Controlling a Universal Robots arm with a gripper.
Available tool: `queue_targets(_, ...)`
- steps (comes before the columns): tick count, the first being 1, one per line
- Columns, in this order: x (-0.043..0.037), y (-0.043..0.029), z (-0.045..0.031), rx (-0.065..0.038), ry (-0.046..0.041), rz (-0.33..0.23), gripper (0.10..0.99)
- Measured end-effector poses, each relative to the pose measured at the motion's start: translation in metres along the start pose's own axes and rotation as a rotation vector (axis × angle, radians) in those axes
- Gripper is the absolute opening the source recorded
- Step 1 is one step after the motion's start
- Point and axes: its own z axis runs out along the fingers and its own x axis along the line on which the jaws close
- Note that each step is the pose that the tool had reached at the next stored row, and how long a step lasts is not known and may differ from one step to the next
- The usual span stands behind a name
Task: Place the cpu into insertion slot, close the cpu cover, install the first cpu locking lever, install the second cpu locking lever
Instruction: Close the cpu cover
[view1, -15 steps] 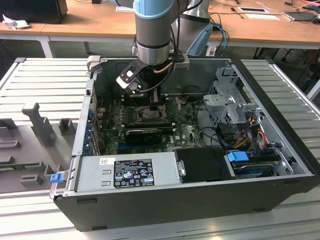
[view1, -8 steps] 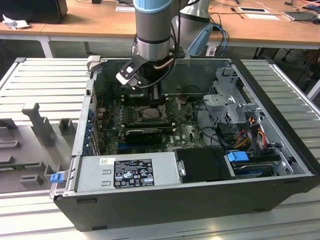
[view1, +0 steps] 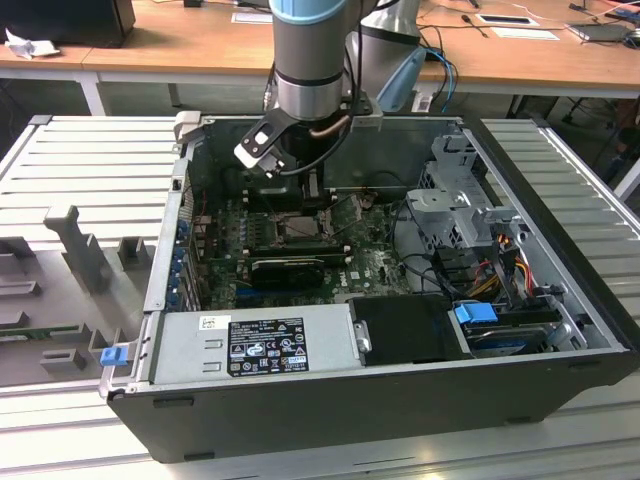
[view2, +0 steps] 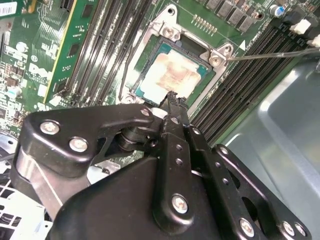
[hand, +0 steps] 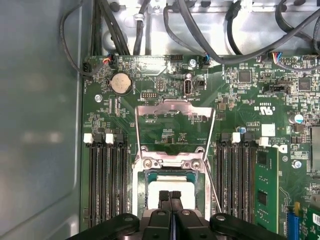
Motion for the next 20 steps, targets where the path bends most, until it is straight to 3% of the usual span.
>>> queue_targets(20,0.0008,0.0061,-0.0143,0.000,-0.0003,0.000,0.106)
